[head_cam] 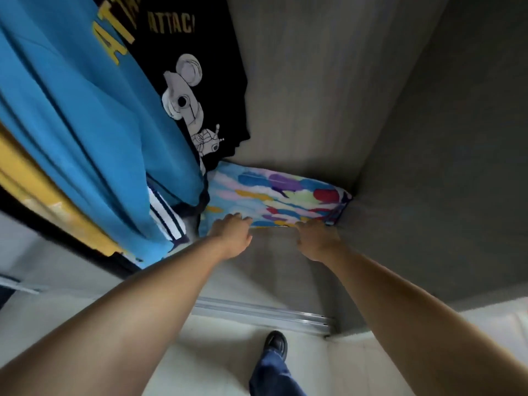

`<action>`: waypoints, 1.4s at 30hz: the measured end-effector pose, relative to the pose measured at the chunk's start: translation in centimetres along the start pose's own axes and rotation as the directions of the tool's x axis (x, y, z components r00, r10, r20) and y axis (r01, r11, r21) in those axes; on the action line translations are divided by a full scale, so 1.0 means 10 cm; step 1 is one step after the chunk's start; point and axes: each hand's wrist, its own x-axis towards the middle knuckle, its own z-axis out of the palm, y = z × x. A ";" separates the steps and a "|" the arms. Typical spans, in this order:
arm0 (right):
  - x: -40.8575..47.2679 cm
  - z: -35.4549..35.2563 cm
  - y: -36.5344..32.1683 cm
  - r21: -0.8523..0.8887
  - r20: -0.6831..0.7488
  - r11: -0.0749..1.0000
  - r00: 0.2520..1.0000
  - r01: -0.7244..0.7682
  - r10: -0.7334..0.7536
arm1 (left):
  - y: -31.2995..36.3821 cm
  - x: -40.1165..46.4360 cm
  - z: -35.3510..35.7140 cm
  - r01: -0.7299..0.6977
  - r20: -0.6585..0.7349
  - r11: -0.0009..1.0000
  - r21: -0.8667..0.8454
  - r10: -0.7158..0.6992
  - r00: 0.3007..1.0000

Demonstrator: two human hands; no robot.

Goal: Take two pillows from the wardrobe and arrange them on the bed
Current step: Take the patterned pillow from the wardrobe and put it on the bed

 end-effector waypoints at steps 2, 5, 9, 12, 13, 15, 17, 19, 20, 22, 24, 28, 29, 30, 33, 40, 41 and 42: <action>0.47 0.01 0.01 -0.021 -0.021 0.999 0.999 0.029 -0.030 | -0.11 0.46 -0.01 -0.007 0.006 1.000 0.018 0.007 1.000; 1.11 0.04 0.00 0.008 0.005 1.000 1.000 0.022 -0.022 | -0.22 0.98 0.05 -0.039 0.036 0.995 0.090 0.036 0.999; 1.89 0.20 0.03 0.039 0.058 0.999 0.998 0.021 -0.023 | -0.40 1.57 0.27 -0.141 0.052 0.960 0.240 0.133 0.990; 2.42 0.43 0.22 0.046 0.034 0.999 0.999 0.028 -0.029 | -0.50 2.08 0.37 -0.171 -0.060 0.946 0.275 0.195 0.979; 2.60 0.51 0.30 0.057 0.018 0.998 0.999 0.025 -0.026 | -0.54 2.29 0.45 -0.162 -0.090 0.947 0.276 0.193 0.977; 2.95 0.71 0.48 0.062 -0.012 0.998 1.000 0.013 -0.012 | -0.62 2.74 0.63 -0.131 -0.110 0.962 0.239 0.161 0.981; 3.33 0.89 0.62 0.050 -0.013 0.998 1.000 -0.023 0.023 | -0.69 3.20 0.83 -0.130 -0.182 0.961 0.244 0.178 0.967; 3.68 1.03 0.70 0.005 -0.020 0.999 0.999 -0.046 0.046 | -0.76 3.61 1.02 -0.122 -0.200 0.951 0.286 0.184 0.962; 3.84 1.08 0.73 -0.024 -0.041 0.998 0.998 -0.054 0.053 | -0.80 3.80 1.13 -0.123 -0.192 0.950 0.287 0.183 0.964; 4.14 1.18 0.79 -0.054 -0.088 0.995 0.993 -0.078 0.073 | -0.93 4.17 1.36 -0.138 -0.134 0.936 0.323 0.190 0.973; 4.38 1.29 0.87 -0.049 -0.112 0.992 0.988 -0.112 0.106 | -1.03 4.46 1.49 -0.124 -0.060 0.929 0.348 0.154 0.986; 4.69 1.46 0.97 -0.058 -0.098 0.988 0.985 -0.145 0.139 | -1.16 4.79 1.67 -0.097 -0.058 0.926 0.364 0.126 0.990; 4.75 1.45 0.97 -0.077 -0.087 0.989 0.989 -0.129 0.122 | -1.17 4.84 1.71 -0.093 -0.047 0.929 0.357 0.118 0.992; 4.79 1.42 0.95 -0.082 -0.067 0.990 0.992 -0.115 0.110 | -1.18 4.87 1.72 -0.085 -0.028 0.934 0.347 0.101 0.995; 4.73 1.29 0.85 -0.089 -0.013 0.990 0.994 -0.110 0.109 | -1.15 4.81 1.72 -0.073 -0.007 0.943 0.325 0.080 0.997; 3.95 1.34 0.67 -0.158 0.103 0.986 0.992 -0.059 0.076 | -0.93 4.09 1.73 -0.187 0.038 0.896 0.403 0.188 0.981; 3.83 1.30 0.66 -0.145 0.096 0.988 0.993 -0.055 0.070 | -0.91 4.01 1.67 -0.196 0.047 0.898 0.394 0.194 0.980; 3.73 1.25 0.65 -0.127 0.093 0.990 0.993 -0.058 0.071 | -0.90 3.94 1.58 -0.202 0.050 0.899 0.388 0.198 0.979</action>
